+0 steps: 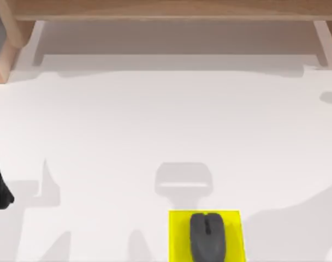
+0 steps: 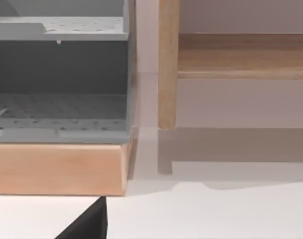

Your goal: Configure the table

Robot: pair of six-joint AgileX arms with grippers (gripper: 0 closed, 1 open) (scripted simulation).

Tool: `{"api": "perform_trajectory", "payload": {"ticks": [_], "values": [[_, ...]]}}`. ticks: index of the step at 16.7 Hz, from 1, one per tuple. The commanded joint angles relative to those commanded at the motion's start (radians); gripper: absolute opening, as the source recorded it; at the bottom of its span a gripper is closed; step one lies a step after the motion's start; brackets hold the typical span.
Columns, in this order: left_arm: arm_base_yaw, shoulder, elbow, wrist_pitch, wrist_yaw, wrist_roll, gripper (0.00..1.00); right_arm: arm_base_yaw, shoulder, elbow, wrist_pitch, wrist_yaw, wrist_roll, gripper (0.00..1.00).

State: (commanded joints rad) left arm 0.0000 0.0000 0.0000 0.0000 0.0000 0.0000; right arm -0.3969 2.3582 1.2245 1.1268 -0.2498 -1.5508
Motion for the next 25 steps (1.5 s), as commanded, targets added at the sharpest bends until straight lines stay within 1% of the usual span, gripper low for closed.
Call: {"api": "perform_trajectory", "payload": {"ticks": [11, 12, 19, 21, 23, 25], "values": [[0.0, 0.0, 0.0, 0.0, 0.0, 0.0, 1.0, 0.0, 0.0, 0.0, 0.0, 0.0, 0.0, 0.98], [0.0, 0.0, 0.0, 0.0, 0.0, 0.0, 1.0, 0.0, 0.0, 0.0, 0.0, 0.0, 0.0, 1.0], [0.0, 0.0, 0.0, 0.0, 0.0, 0.0, 1.0, 0.0, 0.0, 0.0, 0.0, 0.0, 0.0, 1.0], [0.0, 0.0, 0.0, 0.0, 0.0, 0.0, 1.0, -0.005, 0.01, -0.035, -0.01, 0.001, 0.005, 1.0], [0.0, 0.0, 0.0, 0.0, 0.0, 0.0, 1.0, 0.0, -0.02, -0.048, -0.03, 0.012, 0.033, 1.0], [0.0, 0.0, 0.0, 0.0, 0.0, 0.0, 1.0, 0.014, -0.091, -0.082, -0.076, 0.034, 0.097, 1.0]]}}
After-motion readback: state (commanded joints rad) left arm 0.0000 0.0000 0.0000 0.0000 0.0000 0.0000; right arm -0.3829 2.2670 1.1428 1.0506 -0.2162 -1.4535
